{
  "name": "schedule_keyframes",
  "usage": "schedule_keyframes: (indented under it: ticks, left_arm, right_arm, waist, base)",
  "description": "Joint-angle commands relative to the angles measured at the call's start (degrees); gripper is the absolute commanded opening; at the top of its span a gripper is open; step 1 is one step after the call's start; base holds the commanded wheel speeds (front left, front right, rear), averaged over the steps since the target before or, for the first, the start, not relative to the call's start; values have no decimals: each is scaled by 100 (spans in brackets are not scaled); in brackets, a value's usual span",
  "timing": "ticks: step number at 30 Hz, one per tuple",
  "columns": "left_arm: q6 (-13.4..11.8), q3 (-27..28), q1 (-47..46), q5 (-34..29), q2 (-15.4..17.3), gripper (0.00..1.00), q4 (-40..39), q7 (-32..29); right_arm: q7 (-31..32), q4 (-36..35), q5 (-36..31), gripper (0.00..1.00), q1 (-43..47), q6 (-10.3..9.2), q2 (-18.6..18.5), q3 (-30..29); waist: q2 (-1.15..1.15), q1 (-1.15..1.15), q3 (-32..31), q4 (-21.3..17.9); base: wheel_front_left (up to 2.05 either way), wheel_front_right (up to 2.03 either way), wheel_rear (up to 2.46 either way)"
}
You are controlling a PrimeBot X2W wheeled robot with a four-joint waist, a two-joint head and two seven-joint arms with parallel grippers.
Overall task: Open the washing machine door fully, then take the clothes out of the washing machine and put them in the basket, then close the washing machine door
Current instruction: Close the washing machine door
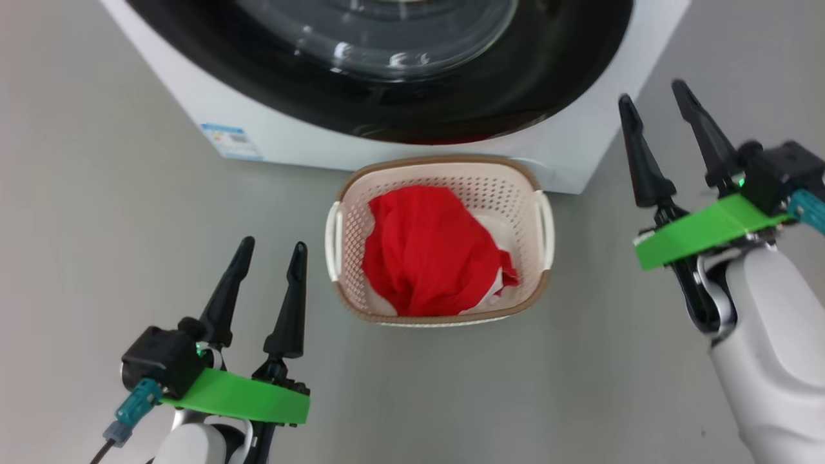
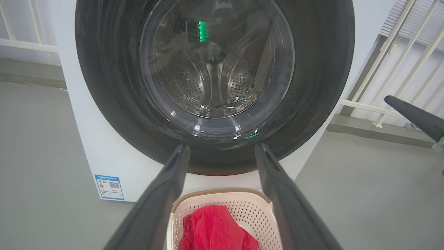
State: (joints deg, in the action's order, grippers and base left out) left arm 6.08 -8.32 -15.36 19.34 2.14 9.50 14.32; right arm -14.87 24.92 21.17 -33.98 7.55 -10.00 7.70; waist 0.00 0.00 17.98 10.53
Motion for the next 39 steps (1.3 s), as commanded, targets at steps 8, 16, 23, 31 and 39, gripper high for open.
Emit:
schedule_keyframes:
  ticks: [8, 16, 23, 31, 39]
  left_arm:
    - [42, 363, 185, -81, 75, 100, -1, 68]
    - [60, 658, 431, -132, 84, 100, 118, 68]
    - [101, 930, 773, -194, 115, 100, 112, 68]
    - [131, 1114, 1138, -336, 216, 100, -92, 68]
    - [139, 1067, 1451, -250, 285, 100, -48, 68]
  right_arm:
    - [-13, -605, -178, 100, 1009, -6, 204, -442]
    - [-13, -869, -105, 100, 1649, -6, 244, -549]
    - [-13, -1188, -22, 100, 2192, -6, 111, -600]
    - [-13, -1483, 56, 100, 2750, -6, 87, -824]
    - [-13, -1586, 37, 100, 3225, -6, 72, -948]
  waist:
    - [0, 0, -714, -875]
    - [0, 0, -1247, -1230]
    - [0, 0, -1680, -1378]
    - [0, 0, -1931, -1361]
    - [0, 0, -2198, -1339]
  base:
    - [0, 0, 0]
    - [0, 0, 0]
    - [0, 0, 0]
    - [0, 0, 0]
    - [0, 0, 0]
